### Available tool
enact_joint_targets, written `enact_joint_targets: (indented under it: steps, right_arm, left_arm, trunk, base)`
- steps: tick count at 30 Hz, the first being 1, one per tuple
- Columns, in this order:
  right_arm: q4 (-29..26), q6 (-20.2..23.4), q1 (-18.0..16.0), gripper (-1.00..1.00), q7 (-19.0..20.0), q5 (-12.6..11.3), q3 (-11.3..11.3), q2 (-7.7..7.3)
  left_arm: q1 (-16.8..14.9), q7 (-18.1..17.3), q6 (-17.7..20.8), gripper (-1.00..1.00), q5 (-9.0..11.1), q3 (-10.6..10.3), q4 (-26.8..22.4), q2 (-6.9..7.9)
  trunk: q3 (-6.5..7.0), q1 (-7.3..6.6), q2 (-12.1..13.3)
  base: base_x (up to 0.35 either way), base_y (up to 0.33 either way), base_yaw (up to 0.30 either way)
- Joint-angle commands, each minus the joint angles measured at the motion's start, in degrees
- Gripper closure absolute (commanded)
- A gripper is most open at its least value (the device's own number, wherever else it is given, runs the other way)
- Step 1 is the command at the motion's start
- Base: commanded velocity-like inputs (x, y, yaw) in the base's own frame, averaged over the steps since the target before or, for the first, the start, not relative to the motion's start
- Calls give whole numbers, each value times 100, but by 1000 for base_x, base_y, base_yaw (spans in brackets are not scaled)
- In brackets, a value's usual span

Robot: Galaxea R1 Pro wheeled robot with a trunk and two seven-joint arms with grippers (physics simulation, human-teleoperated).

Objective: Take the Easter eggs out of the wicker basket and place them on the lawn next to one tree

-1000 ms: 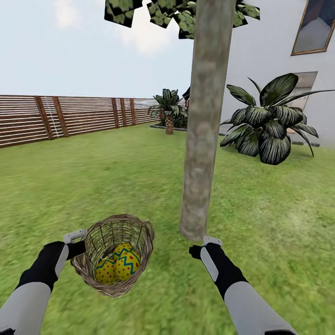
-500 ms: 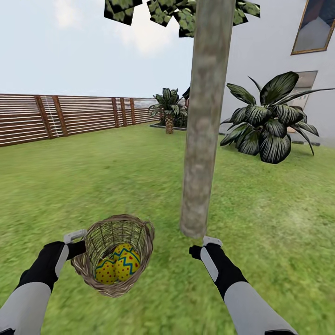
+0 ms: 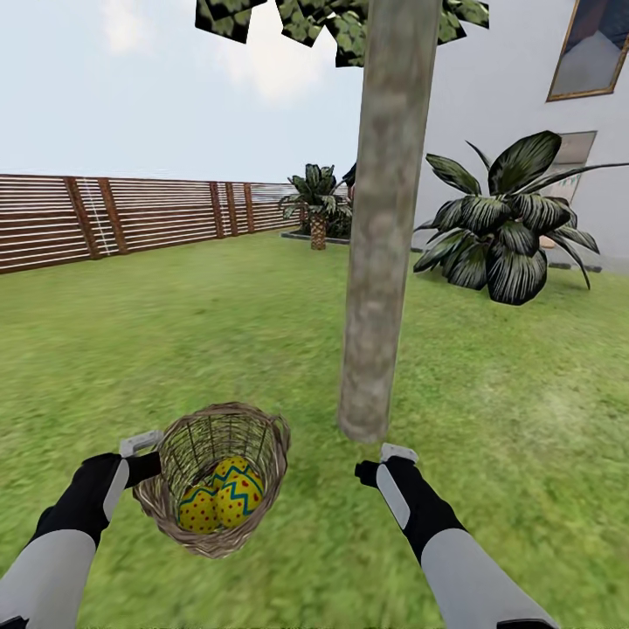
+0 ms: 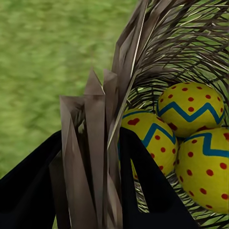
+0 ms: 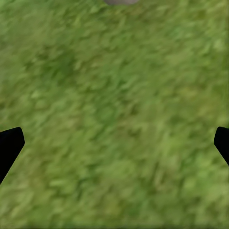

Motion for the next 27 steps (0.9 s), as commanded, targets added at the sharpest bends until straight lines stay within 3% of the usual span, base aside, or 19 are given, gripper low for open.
enact_joint_targets:
  steps: [1,27]
  right_arm:
    - [-9,14,-3,-100,-41,-55,-5,3]
    - [-9,14,-3,-100,-41,-48,-3,3]
  left_arm:
    - [-5,-13,28,100,13,14,-10,-2]
    - [-5,-21,28,100,13,14,-10,-11]
  trunk:
    - [-24,22,-45]
    - [-491,593,-1087]
  base:
    - [0,0,0]
    - [0,0,0]
